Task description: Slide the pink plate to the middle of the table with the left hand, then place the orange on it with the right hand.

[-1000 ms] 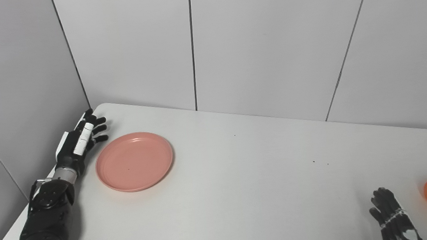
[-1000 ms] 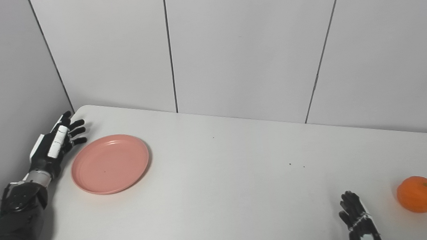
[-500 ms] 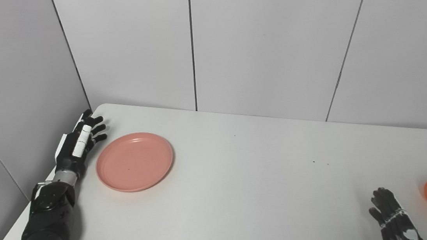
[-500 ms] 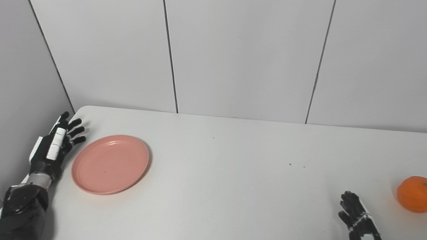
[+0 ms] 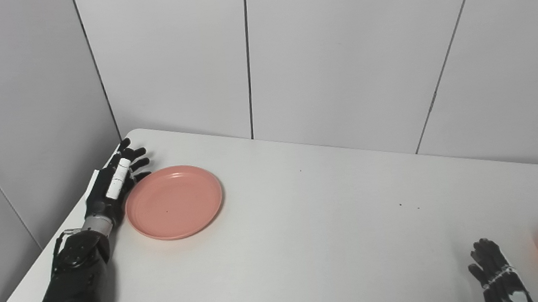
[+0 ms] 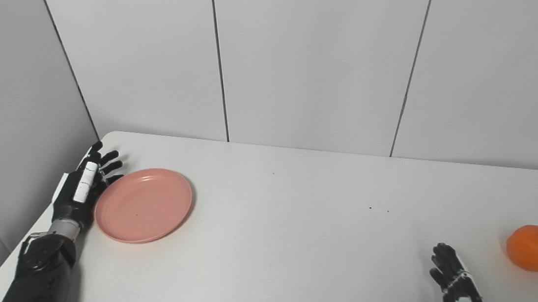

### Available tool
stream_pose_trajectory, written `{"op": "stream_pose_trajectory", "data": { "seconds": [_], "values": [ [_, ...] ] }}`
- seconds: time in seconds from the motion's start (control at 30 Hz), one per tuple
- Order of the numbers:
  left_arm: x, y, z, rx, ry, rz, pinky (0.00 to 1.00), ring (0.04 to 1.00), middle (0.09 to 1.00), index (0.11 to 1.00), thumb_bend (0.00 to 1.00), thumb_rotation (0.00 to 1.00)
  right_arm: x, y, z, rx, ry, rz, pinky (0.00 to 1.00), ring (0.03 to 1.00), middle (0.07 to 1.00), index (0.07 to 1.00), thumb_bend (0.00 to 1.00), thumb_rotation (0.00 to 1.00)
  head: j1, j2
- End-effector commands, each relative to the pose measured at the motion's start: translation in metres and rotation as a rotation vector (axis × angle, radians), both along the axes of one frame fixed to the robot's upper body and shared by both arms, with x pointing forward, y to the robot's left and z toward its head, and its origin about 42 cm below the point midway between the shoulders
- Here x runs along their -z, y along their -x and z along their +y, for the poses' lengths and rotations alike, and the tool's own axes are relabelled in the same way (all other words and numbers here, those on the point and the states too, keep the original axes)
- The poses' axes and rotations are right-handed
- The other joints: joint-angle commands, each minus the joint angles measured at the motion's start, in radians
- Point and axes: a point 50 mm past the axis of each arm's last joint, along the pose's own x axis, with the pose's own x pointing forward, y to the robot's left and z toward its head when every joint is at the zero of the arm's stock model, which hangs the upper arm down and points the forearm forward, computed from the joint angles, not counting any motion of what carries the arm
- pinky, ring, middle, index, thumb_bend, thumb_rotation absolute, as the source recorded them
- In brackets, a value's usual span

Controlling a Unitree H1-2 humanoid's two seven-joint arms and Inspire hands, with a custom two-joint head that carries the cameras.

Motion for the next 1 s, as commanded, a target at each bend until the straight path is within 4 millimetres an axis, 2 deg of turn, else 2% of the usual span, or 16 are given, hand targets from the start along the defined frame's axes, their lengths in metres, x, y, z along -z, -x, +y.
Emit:
{"op": "stream_pose_trajectory", "data": {
  "seconds": [0.0, 0.2, 0.4, 0.5, 0.77, 0.97],
  "values": [
    [0.009, -0.001, -0.023, 0.078, 0.030, 0.035, 0.72, 0.831, 0.857, 0.947, 0.93, 0.81, 0.018, 0.008, -0.003, 0.002, -0.004, 0.065, 0.93, 0.935, 0.912, 0.881, 0.82, 0.97, 0.000, 0.001],
    [0.010, 0.007, -0.027, 0.099, 0.044, 0.040, 0.70, 0.843, 0.884, 0.962, 0.95, 0.81, 0.019, 0.008, -0.003, -0.002, -0.004, 0.064, 0.92, 0.932, 0.909, 0.882, 0.82, 0.97, 0.000, 0.001],
    [0.009, 0.010, -0.031, 0.089, 0.074, 0.043, 0.70, 0.828, 0.857, 0.943, 0.99, 0.78, 0.019, 0.007, -0.002, -0.001, 0.001, 0.065, 0.92, 0.928, 0.904, 0.880, 0.82, 0.97, -0.002, 0.005],
    [0.009, 0.011, -0.034, 0.083, 0.107, 0.038, 0.71, 0.835, 0.872, 0.945, 0.97, 0.78, 0.018, 0.007, -0.001, 0.001, -0.004, 0.068, 0.92, 0.926, 0.902, 0.879, 0.82, 0.97, -0.005, 0.008],
    [0.009, 0.013, -0.049, 0.114, 0.140, 0.032, 0.72, 0.851, 0.877, 0.951, 0.98, 0.80, 0.018, 0.008, 0.000, -0.004, 0.004, 0.064, 0.92, 0.922, 0.903, 0.879, 0.81, 0.98, -0.012, 0.012],
    [0.006, 0.013, -0.071, 0.136, 0.131, 0.038, 0.73, 0.859, 0.890, 0.955, 0.94, 0.84, 0.017, 0.008, 0.001, -0.004, 0.002, 0.063, 0.90, 0.909, 0.897, 0.875, 0.82, 0.96, -0.013, 0.014]
  ]
}}
